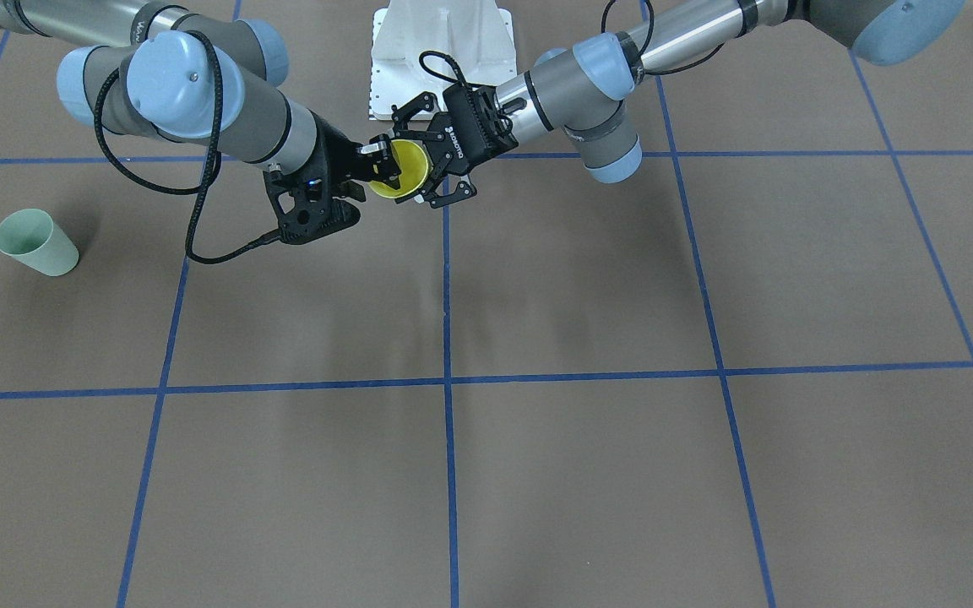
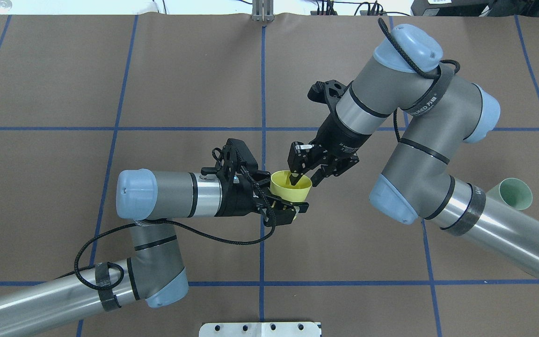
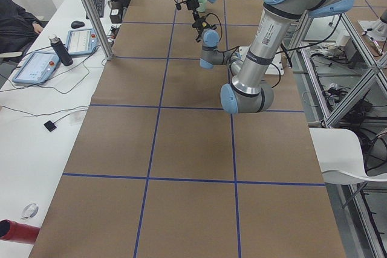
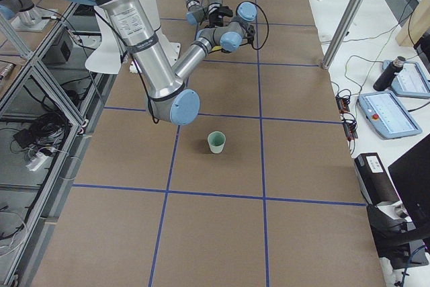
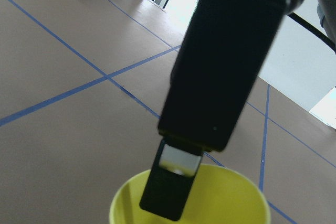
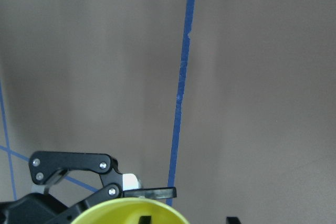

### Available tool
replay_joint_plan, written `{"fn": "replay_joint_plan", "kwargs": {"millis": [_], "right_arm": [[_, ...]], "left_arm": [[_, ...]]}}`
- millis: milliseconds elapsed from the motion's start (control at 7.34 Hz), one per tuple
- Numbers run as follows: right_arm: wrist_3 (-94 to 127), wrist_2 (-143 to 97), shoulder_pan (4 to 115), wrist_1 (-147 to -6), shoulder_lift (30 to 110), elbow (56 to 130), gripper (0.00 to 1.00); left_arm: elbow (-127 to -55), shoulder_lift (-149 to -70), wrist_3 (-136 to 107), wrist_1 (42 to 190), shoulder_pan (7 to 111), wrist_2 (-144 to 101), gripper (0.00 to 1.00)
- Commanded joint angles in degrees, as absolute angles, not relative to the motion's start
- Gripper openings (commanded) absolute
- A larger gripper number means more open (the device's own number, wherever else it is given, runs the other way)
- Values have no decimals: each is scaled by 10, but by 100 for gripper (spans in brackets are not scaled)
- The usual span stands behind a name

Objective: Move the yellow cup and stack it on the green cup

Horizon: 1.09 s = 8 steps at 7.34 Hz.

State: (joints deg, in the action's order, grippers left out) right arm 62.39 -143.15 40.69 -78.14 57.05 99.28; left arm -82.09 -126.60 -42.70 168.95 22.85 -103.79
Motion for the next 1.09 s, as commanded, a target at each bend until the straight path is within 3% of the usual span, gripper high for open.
{"fn": "replay_joint_plan", "kwargs": {"millis": [0,272,817,953], "right_arm": [[628,-1433,407,-780,573,996,50],[628,-1434,406,-780,573,996,41],[628,-1434,400,-779,574,997,39],[628,-1434,398,-779,574,997,35]], "left_arm": [[-822,-1266,-427,1689,229,-1039,0],[-821,-1266,-412,1689,229,-1039,0],[-820,-1265,-412,1689,230,-1039,0],[-820,-1265,-412,1689,230,-1039,0]]}}
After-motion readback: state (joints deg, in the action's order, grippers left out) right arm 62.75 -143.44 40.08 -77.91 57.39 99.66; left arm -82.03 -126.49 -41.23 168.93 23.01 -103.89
